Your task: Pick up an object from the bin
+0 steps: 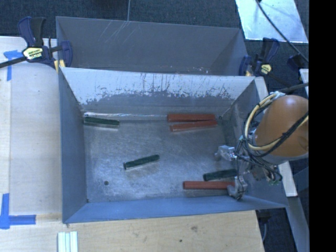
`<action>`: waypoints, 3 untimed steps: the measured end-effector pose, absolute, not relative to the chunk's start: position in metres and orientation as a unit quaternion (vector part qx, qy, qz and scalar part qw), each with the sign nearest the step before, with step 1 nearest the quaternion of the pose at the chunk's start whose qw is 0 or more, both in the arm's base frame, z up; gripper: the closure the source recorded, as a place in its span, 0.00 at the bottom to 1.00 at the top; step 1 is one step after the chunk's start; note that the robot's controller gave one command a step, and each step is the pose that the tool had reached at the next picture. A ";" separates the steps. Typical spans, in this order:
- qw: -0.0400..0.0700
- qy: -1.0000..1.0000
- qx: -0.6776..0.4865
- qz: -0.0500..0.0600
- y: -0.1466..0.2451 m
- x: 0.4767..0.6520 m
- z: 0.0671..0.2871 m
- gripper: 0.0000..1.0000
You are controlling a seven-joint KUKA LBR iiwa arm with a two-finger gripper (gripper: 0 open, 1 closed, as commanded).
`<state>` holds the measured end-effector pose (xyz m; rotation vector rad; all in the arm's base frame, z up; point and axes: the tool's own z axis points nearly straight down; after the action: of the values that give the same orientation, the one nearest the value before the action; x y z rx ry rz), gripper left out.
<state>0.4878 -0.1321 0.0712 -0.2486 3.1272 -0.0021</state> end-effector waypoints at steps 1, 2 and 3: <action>0.003 0.997 -0.080 -0.001 -0.132 0.488 0.073 1.00; 0.002 0.997 -0.075 0.004 -0.146 0.492 0.075 1.00; 0.001 0.997 -0.074 0.000 -0.150 0.491 0.074 0.00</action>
Offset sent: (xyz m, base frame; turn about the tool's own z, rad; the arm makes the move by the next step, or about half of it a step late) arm 0.0000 0.0000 0.0000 0.0000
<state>0.4906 -0.1501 0.0735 -0.2335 3.1306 -0.0002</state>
